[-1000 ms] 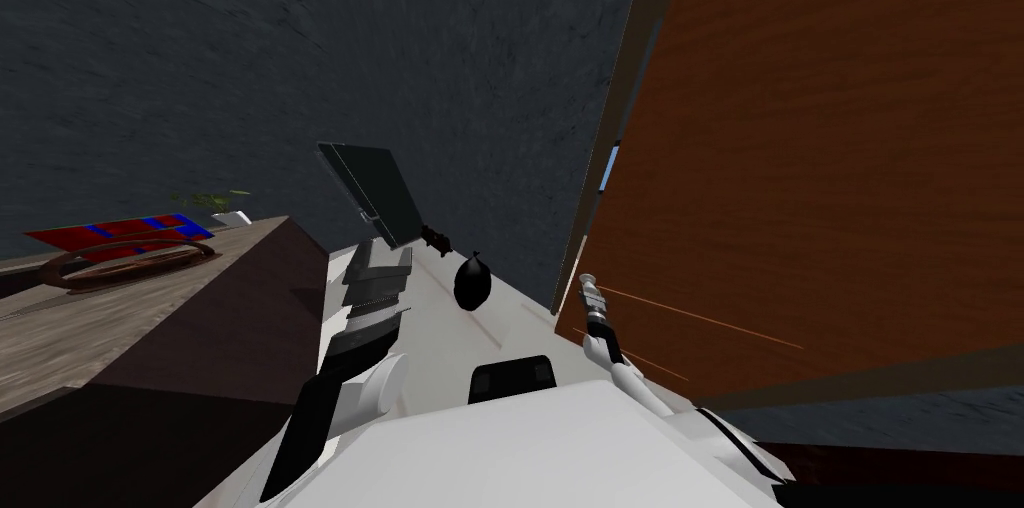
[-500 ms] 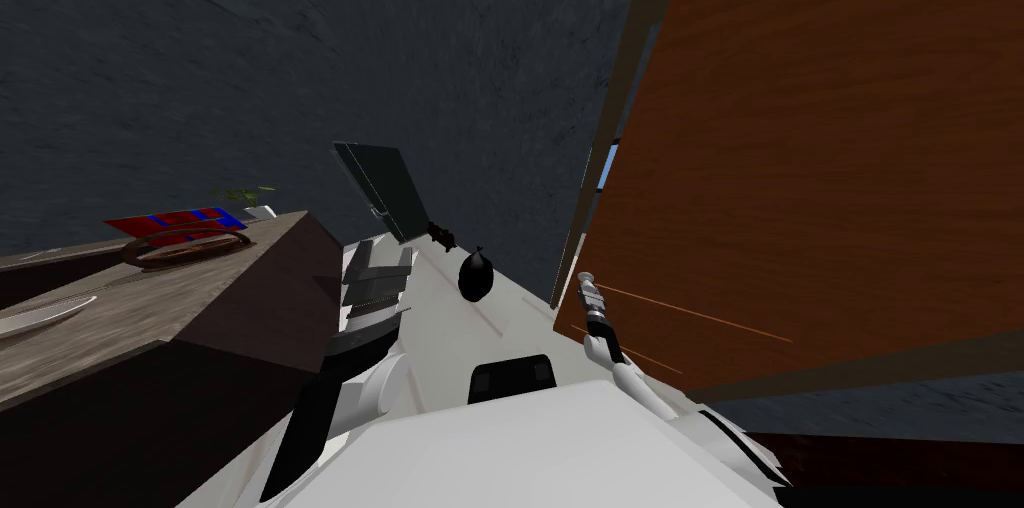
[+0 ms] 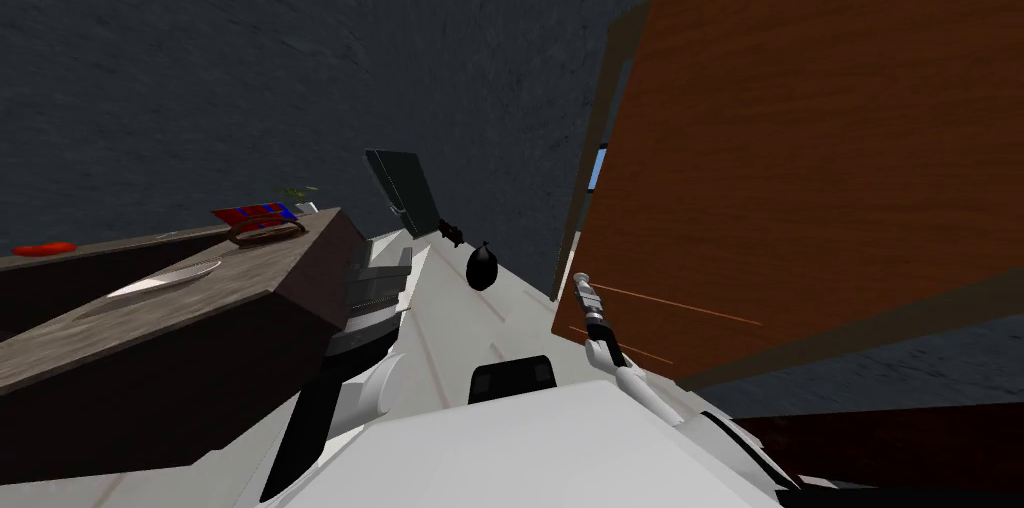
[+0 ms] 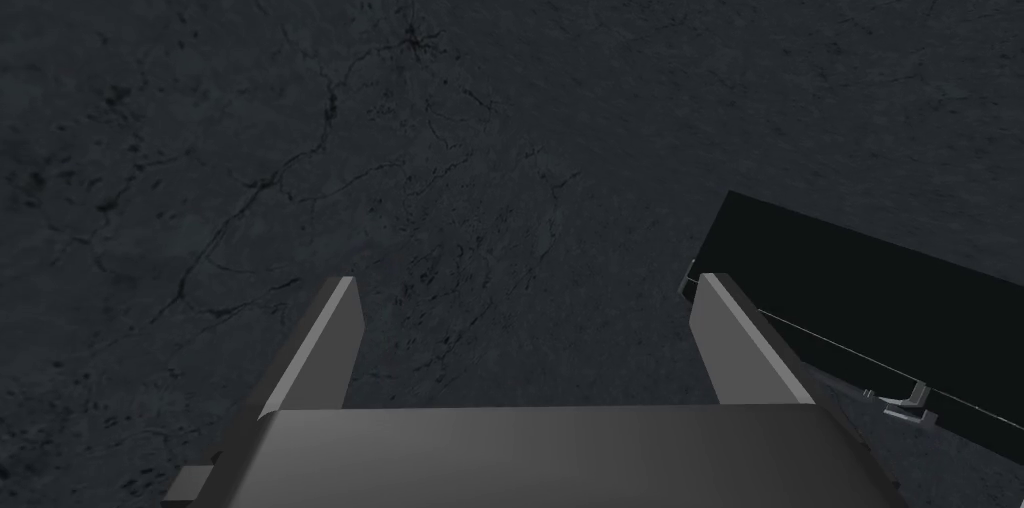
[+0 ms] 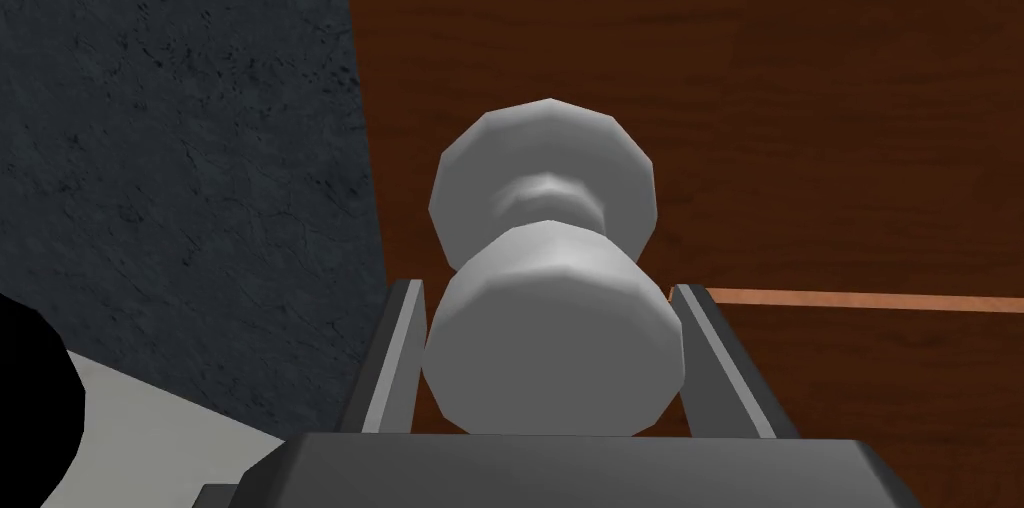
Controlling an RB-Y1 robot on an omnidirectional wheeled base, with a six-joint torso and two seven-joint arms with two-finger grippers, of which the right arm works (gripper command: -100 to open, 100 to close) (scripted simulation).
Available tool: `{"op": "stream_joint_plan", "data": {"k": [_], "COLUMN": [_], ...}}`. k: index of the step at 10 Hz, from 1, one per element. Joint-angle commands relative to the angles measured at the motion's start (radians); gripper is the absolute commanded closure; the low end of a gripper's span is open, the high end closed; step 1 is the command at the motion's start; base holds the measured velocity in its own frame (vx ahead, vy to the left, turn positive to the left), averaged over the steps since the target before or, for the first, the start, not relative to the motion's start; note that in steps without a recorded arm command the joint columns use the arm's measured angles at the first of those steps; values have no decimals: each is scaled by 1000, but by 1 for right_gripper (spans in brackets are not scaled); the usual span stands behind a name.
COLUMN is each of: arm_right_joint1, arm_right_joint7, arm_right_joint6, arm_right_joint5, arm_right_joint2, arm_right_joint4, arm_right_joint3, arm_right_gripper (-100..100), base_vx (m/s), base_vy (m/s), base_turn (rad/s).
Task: Pull the door open
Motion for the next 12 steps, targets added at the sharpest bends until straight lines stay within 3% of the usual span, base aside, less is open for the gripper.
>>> {"op": "stream_joint_plan", "data": {"k": [1, 2, 3, 10, 11, 12], "arm_right_joint1": [3, 5, 15, 47, 45, 59], "arm_right_joint7": [-20, -11, -33, -116, -108, -131], "arm_right_joint6": [-2, 1, -2, -26, -21, -32], "arm_right_joint5": [10, 6, 18, 62, 59, 72], "arm_right_joint2": [-7, -5, -15, -66, -62, -75], "arm_right_joint4": [-7, -6, -14, -46, -44, -49], "arm_right_joint3": [20, 11, 36, 124, 116, 140], "arm_right_gripper": [100, 100, 100, 100, 100, 100], "base_vx": [-207, -88, -156, -248, -120, -165], "base_vy": [-11, -3, -33, -24, -10, 2], "base_turn": [67, 18, 95, 89, 28, 77]}}
